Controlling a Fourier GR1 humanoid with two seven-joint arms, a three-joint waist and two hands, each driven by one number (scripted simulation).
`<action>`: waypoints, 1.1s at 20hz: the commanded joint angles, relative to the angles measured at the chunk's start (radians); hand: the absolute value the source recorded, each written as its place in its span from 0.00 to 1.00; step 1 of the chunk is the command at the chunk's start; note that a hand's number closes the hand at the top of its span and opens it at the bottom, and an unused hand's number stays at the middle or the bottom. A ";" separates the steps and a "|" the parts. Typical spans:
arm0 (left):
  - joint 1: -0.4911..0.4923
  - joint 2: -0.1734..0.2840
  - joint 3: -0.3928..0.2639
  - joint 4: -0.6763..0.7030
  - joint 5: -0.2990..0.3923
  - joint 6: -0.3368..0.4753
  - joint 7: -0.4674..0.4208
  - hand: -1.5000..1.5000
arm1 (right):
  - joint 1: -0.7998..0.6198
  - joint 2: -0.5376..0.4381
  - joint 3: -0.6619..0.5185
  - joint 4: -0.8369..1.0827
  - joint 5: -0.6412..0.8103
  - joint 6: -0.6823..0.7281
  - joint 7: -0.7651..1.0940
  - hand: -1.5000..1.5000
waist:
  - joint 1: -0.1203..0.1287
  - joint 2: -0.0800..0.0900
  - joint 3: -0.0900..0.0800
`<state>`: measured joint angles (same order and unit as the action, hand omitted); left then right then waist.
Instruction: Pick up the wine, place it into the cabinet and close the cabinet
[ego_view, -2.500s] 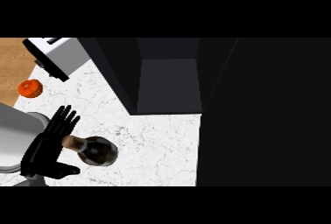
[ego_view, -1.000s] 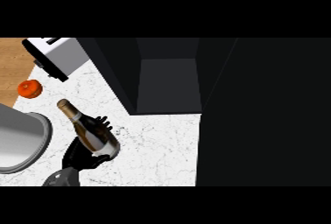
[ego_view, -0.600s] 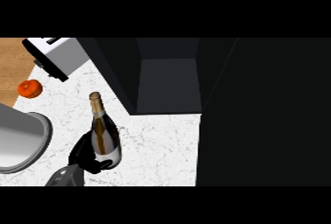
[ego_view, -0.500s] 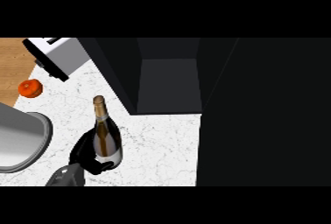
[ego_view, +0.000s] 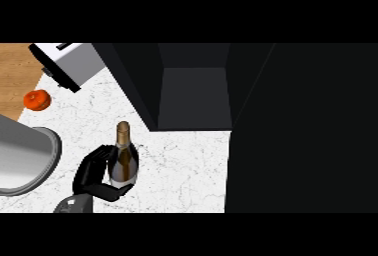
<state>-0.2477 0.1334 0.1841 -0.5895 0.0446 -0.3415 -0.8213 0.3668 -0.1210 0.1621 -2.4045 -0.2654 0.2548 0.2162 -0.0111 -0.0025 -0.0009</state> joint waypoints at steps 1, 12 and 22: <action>0.046 -0.011 0.000 -0.059 -0.036 0.140 -0.085 1.00 | 0.117 -0.021 -0.009 -0.115 -0.054 0.040 -0.006 0.00 | -0.001 -0.003 0.002; 0.124 -0.127 -0.138 -0.497 -0.098 0.357 0.286 1.00 | -0.001 -0.016 -0.054 -0.095 -0.076 -0.018 0.062 0.00 | 0.018 -0.003 0.002; -0.045 -0.133 -0.275 -0.557 -0.107 0.536 0.538 1.00 | 0.061 -0.009 -0.053 -0.113 -0.086 0.030 0.030 0.00 | -0.002 0.000 0.001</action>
<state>-0.2310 0.0061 -0.0410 -1.1228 -0.0569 0.1259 -0.3698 0.3758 -0.1342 0.1135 -2.4099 -0.2686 0.2675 0.2353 -0.0078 -0.0033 0.0005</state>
